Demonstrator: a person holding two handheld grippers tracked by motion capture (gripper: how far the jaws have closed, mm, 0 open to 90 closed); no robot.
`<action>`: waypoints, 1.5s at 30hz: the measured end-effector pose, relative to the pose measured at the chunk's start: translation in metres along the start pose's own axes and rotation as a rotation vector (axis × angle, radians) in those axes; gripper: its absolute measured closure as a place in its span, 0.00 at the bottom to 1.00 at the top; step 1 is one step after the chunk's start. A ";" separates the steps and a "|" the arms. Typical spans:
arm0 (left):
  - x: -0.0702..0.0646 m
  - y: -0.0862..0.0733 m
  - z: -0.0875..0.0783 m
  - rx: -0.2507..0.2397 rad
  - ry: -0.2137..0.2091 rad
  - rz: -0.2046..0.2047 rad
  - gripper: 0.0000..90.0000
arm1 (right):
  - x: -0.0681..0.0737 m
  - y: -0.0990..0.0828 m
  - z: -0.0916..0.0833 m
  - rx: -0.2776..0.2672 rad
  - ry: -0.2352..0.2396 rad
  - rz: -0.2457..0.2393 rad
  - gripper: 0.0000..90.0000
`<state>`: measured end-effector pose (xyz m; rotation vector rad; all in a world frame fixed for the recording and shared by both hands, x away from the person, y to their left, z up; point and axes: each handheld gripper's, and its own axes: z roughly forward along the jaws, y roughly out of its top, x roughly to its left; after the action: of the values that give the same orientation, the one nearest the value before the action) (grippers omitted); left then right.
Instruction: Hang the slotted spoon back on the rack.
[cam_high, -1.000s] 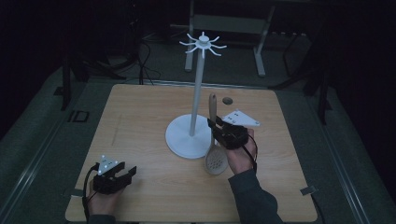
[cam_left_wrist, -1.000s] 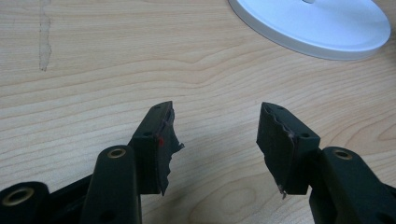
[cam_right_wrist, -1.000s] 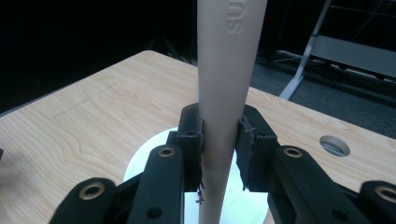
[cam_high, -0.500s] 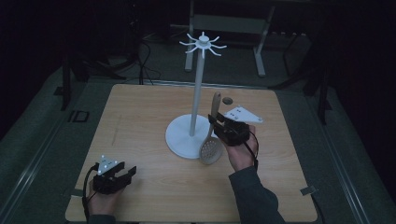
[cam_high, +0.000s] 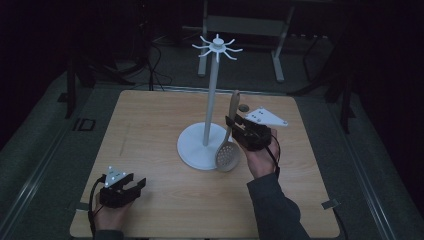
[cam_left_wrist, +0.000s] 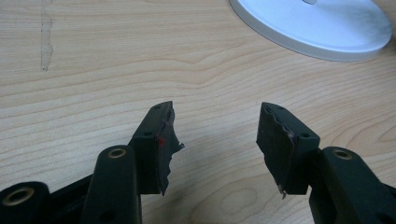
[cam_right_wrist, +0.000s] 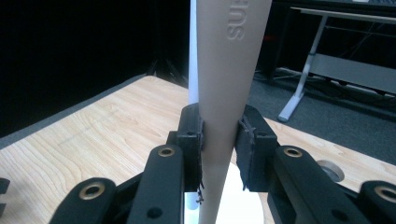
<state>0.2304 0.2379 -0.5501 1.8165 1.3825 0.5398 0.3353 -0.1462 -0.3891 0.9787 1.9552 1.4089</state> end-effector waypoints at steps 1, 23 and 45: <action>0.000 0.000 0.000 0.000 0.000 0.000 0.52 | -0.001 0.001 -0.001 -0.007 0.003 0.002 0.81; 0.001 0.000 -0.001 -0.004 0.006 -0.007 0.52 | -0.008 0.029 -0.006 -0.084 0.023 0.037 0.81; 0.001 0.000 0.000 -0.004 0.006 -0.006 0.52 | -0.005 0.063 -0.006 -0.105 0.024 0.025 0.81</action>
<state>0.2308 0.2384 -0.5501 1.8087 1.3891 0.5452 0.3497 -0.1415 -0.3272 0.9452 1.8713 1.5270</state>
